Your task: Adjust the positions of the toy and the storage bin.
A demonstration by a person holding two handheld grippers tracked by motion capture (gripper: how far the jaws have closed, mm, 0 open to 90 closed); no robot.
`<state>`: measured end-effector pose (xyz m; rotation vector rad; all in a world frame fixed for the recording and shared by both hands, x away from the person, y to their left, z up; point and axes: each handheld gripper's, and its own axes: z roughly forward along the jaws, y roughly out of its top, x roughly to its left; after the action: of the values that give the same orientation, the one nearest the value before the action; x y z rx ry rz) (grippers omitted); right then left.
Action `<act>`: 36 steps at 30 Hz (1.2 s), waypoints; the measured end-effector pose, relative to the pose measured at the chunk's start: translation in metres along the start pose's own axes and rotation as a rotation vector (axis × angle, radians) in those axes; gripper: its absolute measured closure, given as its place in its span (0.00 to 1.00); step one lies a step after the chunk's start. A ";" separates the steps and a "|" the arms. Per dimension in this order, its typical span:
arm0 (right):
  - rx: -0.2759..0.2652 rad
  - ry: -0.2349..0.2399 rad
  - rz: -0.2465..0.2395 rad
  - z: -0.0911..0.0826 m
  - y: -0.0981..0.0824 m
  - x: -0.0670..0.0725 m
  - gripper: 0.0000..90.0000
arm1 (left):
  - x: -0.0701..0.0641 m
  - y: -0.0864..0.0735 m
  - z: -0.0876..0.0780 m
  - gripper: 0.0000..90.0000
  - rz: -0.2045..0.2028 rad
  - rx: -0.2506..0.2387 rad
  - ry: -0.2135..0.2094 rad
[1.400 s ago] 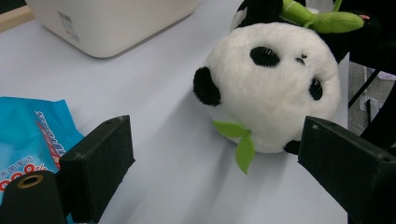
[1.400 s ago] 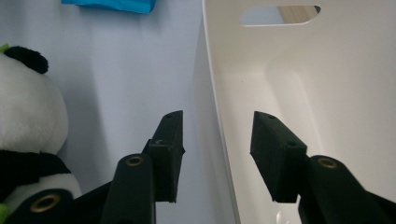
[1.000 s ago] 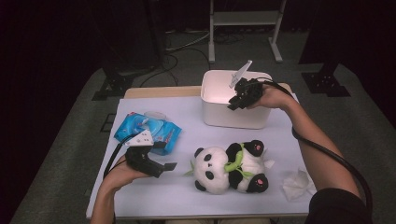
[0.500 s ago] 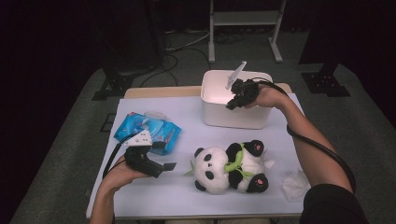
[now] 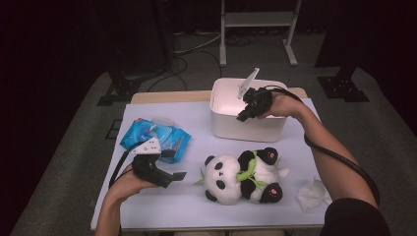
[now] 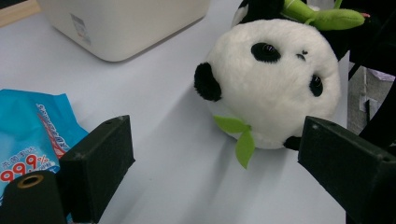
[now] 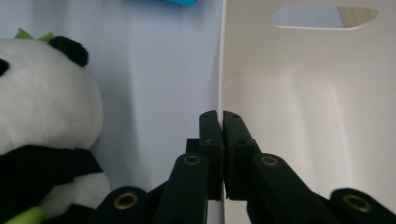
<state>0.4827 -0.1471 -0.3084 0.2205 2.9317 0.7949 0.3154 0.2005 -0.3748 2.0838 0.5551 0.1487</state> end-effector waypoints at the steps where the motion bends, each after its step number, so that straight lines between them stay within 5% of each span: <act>1: -0.008 0.014 -0.010 0.000 0.000 0.006 0.97 | 0.000 0.000 0.001 0.11 -0.001 -0.004 -0.004; 16: -0.053 0.053 -0.049 0.000 -0.002 0.040 0.97 | -0.003 0.002 0.009 0.11 0.008 0.010 -0.029; 36: -0.051 0.076 -0.081 0.000 0.002 0.068 0.97 | -0.004 0.003 0.010 0.11 0.016 0.008 -0.031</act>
<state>0.4164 -0.1344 -0.3111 0.0688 2.9641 0.8836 0.3160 0.1895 -0.3770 2.0951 0.5205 0.1235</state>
